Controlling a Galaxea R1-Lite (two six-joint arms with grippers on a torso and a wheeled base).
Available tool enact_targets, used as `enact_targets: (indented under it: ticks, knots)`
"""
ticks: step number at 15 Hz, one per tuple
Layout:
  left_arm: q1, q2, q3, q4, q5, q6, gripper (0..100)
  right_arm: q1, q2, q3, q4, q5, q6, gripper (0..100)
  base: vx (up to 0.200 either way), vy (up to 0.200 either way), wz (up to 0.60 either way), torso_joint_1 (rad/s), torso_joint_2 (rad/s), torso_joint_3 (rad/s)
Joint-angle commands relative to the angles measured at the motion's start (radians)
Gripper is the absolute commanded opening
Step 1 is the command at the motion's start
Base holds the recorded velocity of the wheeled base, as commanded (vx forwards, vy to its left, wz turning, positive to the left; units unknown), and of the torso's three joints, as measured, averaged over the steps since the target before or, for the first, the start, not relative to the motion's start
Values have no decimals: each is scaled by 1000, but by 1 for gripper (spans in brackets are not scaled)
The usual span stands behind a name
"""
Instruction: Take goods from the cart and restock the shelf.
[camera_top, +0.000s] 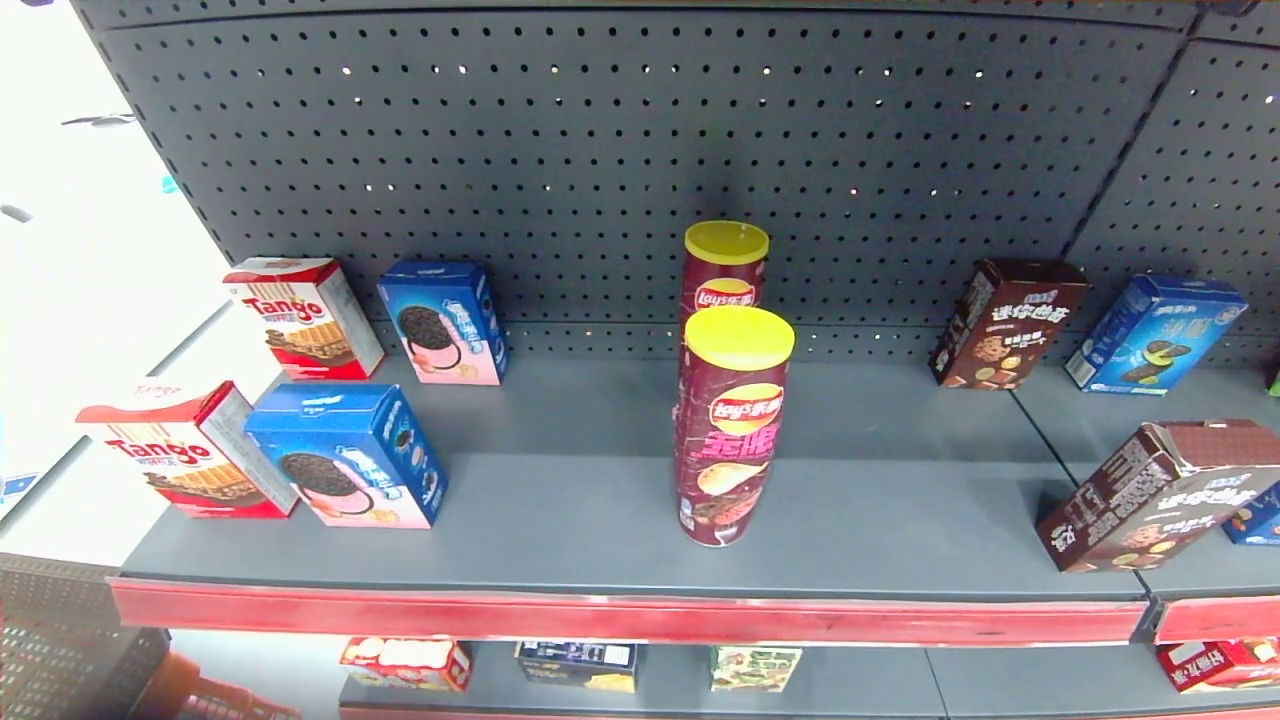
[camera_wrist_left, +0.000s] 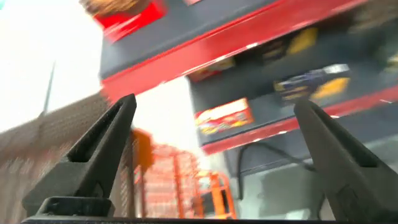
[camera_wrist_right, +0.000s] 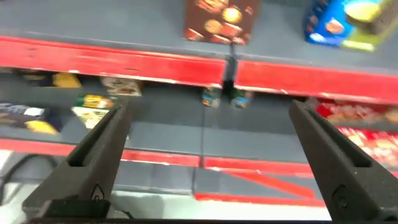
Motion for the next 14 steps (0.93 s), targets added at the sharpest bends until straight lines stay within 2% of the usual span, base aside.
enact_targets:
  ticks: [1, 2, 3, 4, 5, 6, 7, 8, 9, 10, 11, 12, 14]
  knots:
    - [118, -27, 0, -1, 9, 1, 100, -107, -11, -1, 4, 45, 3, 100, 0, 0, 0, 0, 0, 0]
    - [166, -86, 0, -1, 29, -1, 100, -122, -38, 4, -7, 7, 24, 100, 0, 0, 0, 0, 0, 0]
    - [238, -132, 0, 1, 37, -10, 100, -120, -35, 7, -19, -91, 76, 100, 0, 0, 0, 0, 0, 0]
    - [282, -143, 0, 1, 31, -10, 100, -131, -27, 7, -21, -102, 104, 100, 0, 0, 0, 0, 0, 0]
    - [287, -145, 0, 1, 22, -10, 100, -116, -35, 7, -16, -30, 99, 100, 0, 0, 0, 0, 0, 0]
    - [285, -145, 0, 1, 22, -10, 100, -113, -35, 7, -16, -19, 98, 100, 0, 0, 0, 0, 0, 0]
    - [278, -162, 0, 1, 20, -9, 100, -97, -38, 12, -27, 139, 69, 100, 0, 0, 0, 0, 0, 0]
    - [269, -189, 0, 1, 17, -10, 100, -102, -37, 18, -30, 42, 99, 100, 0, 0, 0, 0, 0, 0]
    - [267, -200, 0, 4, 17, -27, 100, -120, -35, 32, -18, -83, 162, 100, 0, 0, 0, 0, 0, 0]
    - [269, -201, 0, 4, 17, -53, 100, -123, -35, 32, -13, -39, 126, 100, 0, 0, 0, 0, 0, 0]
    - [267, -200, 0, 5, 12, -61, 100, -120, -35, 32, -10, 18, 44, 100, 0, 0, 0, 0, 0, 0]
    - [267, -200, 0, 7, -1, -70, 100, -113, -32, 32, -10, 33, 64, 100, 0, 0, 0, 0, 0, 0]
    - [267, -200, 0, 12, -57, -136, 100, -111, -35, 32, -10, 30, 76, 100, 0, 0, 0, 0, 0, 0]
